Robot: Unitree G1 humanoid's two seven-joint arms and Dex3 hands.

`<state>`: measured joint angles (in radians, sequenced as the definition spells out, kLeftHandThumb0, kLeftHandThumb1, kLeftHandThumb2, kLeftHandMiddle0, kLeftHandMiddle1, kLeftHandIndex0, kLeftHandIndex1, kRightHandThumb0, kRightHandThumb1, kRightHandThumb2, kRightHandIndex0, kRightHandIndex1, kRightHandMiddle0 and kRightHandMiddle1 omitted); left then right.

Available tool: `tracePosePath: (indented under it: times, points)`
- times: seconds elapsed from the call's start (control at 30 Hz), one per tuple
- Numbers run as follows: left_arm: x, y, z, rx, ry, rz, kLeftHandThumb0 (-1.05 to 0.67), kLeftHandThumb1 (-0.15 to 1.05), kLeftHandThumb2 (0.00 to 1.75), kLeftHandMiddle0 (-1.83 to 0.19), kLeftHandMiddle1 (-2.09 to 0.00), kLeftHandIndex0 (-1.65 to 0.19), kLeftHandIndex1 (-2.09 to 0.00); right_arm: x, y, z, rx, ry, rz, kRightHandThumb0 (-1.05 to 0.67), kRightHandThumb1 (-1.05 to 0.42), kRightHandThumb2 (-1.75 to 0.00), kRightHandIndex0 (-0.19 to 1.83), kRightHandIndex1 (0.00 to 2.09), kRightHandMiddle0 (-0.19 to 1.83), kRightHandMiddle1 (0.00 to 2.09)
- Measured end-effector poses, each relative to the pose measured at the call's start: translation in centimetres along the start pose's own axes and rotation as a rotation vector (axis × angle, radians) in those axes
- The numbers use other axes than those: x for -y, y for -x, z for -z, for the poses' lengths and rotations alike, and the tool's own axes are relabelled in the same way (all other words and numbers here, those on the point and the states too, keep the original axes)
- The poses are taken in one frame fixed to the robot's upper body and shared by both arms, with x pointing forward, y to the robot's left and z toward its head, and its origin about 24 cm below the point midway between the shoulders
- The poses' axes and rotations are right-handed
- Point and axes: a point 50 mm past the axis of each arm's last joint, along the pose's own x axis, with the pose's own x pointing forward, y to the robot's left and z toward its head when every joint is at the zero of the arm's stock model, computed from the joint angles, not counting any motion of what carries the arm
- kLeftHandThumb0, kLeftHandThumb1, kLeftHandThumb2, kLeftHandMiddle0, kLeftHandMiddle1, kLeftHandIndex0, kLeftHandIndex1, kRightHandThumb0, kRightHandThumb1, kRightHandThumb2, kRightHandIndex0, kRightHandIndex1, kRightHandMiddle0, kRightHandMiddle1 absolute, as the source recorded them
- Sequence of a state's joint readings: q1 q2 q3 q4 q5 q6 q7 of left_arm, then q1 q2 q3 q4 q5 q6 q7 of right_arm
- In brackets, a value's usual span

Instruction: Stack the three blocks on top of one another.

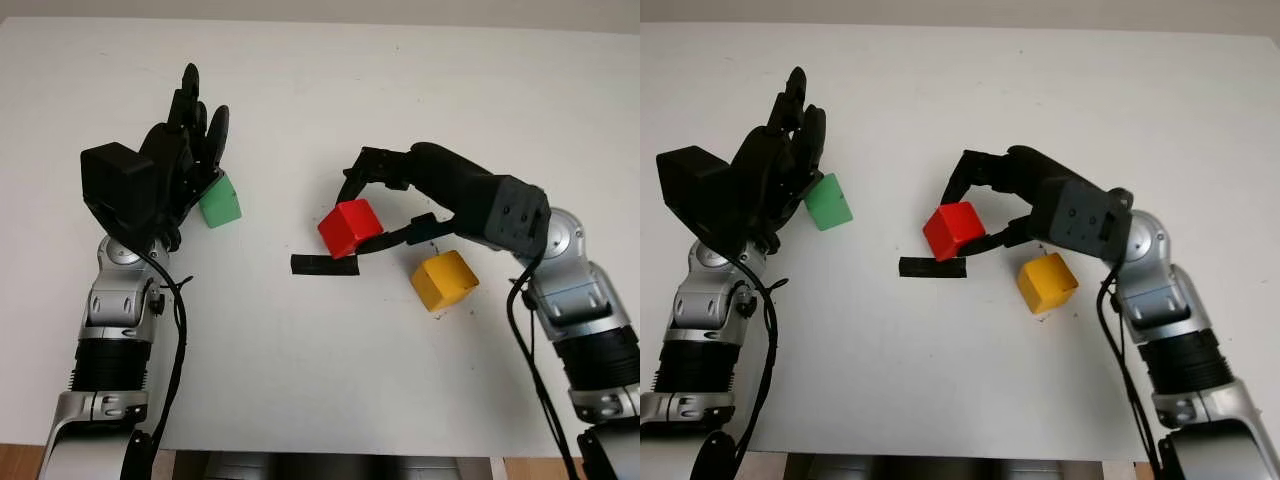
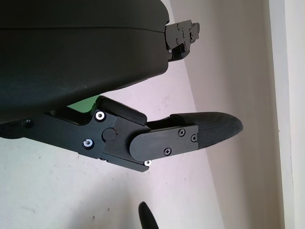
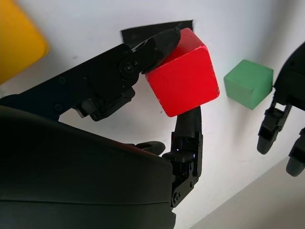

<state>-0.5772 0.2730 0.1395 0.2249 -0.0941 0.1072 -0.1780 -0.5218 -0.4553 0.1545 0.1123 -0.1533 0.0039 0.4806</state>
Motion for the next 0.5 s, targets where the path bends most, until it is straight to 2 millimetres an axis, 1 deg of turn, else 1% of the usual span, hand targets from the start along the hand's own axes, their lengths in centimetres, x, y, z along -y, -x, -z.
tracePosePath:
  times: [0.13,0.33,0.5]
  points:
    - [0.0,0.0,0.0,-0.001,0.0,-0.002,-0.79,1.05,0.57,0.19,-0.04,0.18,-0.03,-1.1,-0.1,0.4,-0.014,-0.023,0.013,-0.49,-0.92,-0.05,0.34,0.01,0.4,1.61]
    - [-0.1,0.0,0.0,-0.002,-0.001,-0.002,-0.77,1.05,0.57,0.19,-0.04,0.19,-0.03,-1.9,-0.6,0.2,-0.029,0.013,0.004,-0.47,-0.92,-0.05,0.35,0.02,0.39,1.63]
    - [0.0,0.1,0.0,0.002,-0.002,-0.004,-0.77,1.05,0.59,0.19,-0.04,0.19,-0.04,-2.2,-1.0,-0.1,-0.024,0.029,0.018,-0.45,-0.91,-0.05,0.36,0.03,0.4,1.63]
